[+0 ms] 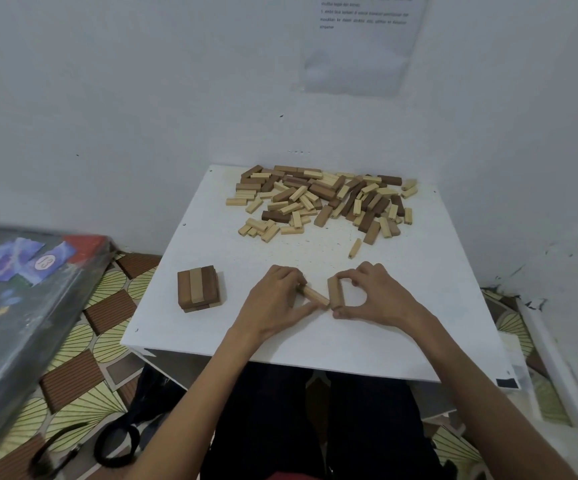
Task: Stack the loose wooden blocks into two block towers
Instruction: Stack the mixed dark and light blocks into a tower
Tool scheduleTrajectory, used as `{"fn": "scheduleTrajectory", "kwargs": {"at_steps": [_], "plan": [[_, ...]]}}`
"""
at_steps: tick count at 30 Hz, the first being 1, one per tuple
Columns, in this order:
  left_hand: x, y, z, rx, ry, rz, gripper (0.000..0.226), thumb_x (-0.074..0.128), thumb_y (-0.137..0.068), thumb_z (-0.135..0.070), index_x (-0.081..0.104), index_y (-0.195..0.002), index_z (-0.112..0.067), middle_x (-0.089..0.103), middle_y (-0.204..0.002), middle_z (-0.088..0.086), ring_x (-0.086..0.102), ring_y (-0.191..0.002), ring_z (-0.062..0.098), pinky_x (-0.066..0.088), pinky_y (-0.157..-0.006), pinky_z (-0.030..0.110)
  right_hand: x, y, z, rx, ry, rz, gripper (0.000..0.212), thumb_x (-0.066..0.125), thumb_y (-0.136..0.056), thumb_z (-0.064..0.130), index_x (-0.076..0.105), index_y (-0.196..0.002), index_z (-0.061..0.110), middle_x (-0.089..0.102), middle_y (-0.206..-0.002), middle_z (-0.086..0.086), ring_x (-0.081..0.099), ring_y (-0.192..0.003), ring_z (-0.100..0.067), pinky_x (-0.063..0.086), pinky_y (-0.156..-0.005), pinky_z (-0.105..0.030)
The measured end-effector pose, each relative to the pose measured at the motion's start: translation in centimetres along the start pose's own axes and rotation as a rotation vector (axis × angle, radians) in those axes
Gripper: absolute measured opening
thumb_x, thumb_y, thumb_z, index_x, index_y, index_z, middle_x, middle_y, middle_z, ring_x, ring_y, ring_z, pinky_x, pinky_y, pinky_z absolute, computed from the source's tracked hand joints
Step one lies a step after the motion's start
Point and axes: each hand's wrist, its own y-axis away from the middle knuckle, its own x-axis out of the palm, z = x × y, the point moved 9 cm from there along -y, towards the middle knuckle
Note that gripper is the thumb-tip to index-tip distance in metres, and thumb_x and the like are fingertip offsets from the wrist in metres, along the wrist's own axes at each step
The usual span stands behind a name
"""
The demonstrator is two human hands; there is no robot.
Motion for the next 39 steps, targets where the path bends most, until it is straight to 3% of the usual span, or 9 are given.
{"fn": "scheduleTrajectory", "kwargs": {"at_steps": [3, 8, 11, 14, 18, 23, 27, 32, 39], "plan": [[0.6, -0.3, 0.2, 0.002, -0.058, 0.017, 0.033, 0.070, -0.091, -0.043, 0.071, -0.114, -0.020, 0.065, -0.126, -0.005, 0.049, -0.122, 0.017, 0.048, -0.096, 0.036, 0.1, 0.5, -0.6, 0.002, -0.023, 0.013, 0.085, 0.077, -0.069, 0.073, 0.047, -0.143, 0.045, 0.044, -0.117, 0.015, 0.039, -0.116, -0.009, 0.046, -0.095, -0.034], [1.8, -0.7, 0.3, -0.039, -0.233, 0.087, 0.047, 0.063, -0.097, -0.042, 0.058, -0.143, -0.032, 0.039, -0.159, -0.002, 0.035, -0.140, 0.027, 0.039, -0.101, 0.044, 0.5, 0.9, -0.1, -0.033, -0.036, 0.077, 0.096, 0.078, -0.077, 0.060, 0.029, -0.156, 0.037, 0.042, -0.124, 0.016, 0.035, -0.120, -0.007, 0.043, -0.100, -0.033], [1.2, -0.1, -0.7, -0.045, -0.238, 0.058, 0.063, 0.056, -0.088, -0.048, 0.049, -0.149, -0.031, 0.043, -0.147, -0.001, 0.039, -0.132, 0.025, 0.036, -0.096, 0.039, 0.6, 1.0, 0.2, -0.087, -0.059, 0.066, 0.079, 0.071, -0.085, 0.045, 0.035, -0.154, 0.030, 0.045, -0.120, 0.019, 0.038, -0.117, -0.005, 0.043, -0.102, -0.032], [0.9, 0.6, -0.5, -0.197, -0.234, 0.023, 0.062, 0.051, -0.088, -0.054, 0.053, -0.142, -0.026, 0.046, -0.123, 0.003, 0.047, -0.112, 0.025, 0.036, -0.085, 0.034, 0.6, 0.8, -0.2, -0.096, -0.096, 0.091, 0.072, 0.068, -0.088, 0.028, 0.037, -0.153, 0.029, 0.050, -0.113, 0.016, 0.040, -0.106, -0.003, 0.038, -0.094, -0.022], [1.9, 1.1, -0.5, -0.435, 0.000, 0.035, 0.060, 0.063, -0.089, -0.060, 0.051, -0.120, -0.010, 0.041, -0.108, 0.004, 0.051, -0.099, 0.027, 0.044, -0.077, 0.032, 1.2, 0.4, -0.2, -0.076, -0.111, 0.183, 0.070, 0.064, -0.090, 0.013, 0.036, -0.154, 0.025, 0.053, -0.111, 0.016, 0.044, -0.103, -0.010, 0.037, -0.089, -0.020], [2.4, 0.4, -2.8, -0.365, 0.133, -0.028, 0.052, 0.073, -0.084, -0.054, 0.056, -0.104, -0.009, 0.038, -0.107, 0.001, 0.053, -0.096, 0.021, 0.047, -0.074, 0.028, 1.0, -0.4, 1.0, -0.115, -0.143, 0.074, 0.044, 0.062, -0.097, 0.014, 0.056, -0.141, 0.020, 0.065, -0.098, 0.017, 0.057, -0.095, -0.005, 0.046, -0.089, -0.024], [2.8, 0.6, -2.0, -0.389, 0.201, 0.043, 0.066, 0.088, -0.067, -0.052, 0.061, -0.112, -0.013, 0.043, -0.120, 0.001, 0.054, -0.101, 0.017, 0.053, -0.081, 0.029, 0.4, -0.4, 0.9, -0.124, -0.177, -0.022, 0.030, 0.067, -0.097, 0.021, 0.065, -0.127, 0.023, 0.065, -0.094, 0.015, 0.059, -0.090, -0.005, 0.049, -0.084, -0.026], [2.3, 0.0, -3.7, -0.210, 0.017, 0.069, 0.038, 0.074, -0.081, -0.035, 0.066, -0.101, -0.003, 0.061, -0.107, 0.014, 0.057, -0.106, 0.026, 0.057, -0.076, 0.041, 1.0, -0.4, 1.1, -0.189, -0.088, 0.067, 0.059, 0.069, -0.094, 0.032, 0.045, -0.148, 0.032, 0.053, -0.105, 0.017, 0.049, -0.087, -0.002, 0.045, -0.081, -0.022], [2.7, -0.6, -2.4, -0.073, 0.085, 0.314, 0.059, 0.087, -0.077, -0.037, 0.066, -0.127, -0.014, 0.048, -0.136, -0.003, 0.058, -0.108, 0.017, 0.049, -0.090, 0.029, 0.8, -1.4, 1.4, -0.198, -0.026, 0.186, 0.081, 0.074, -0.088, 0.036, 0.031, -0.156, 0.036, 0.055, -0.090, 0.014, 0.052, -0.083, 0.000, 0.040, -0.077, -0.019]]}}
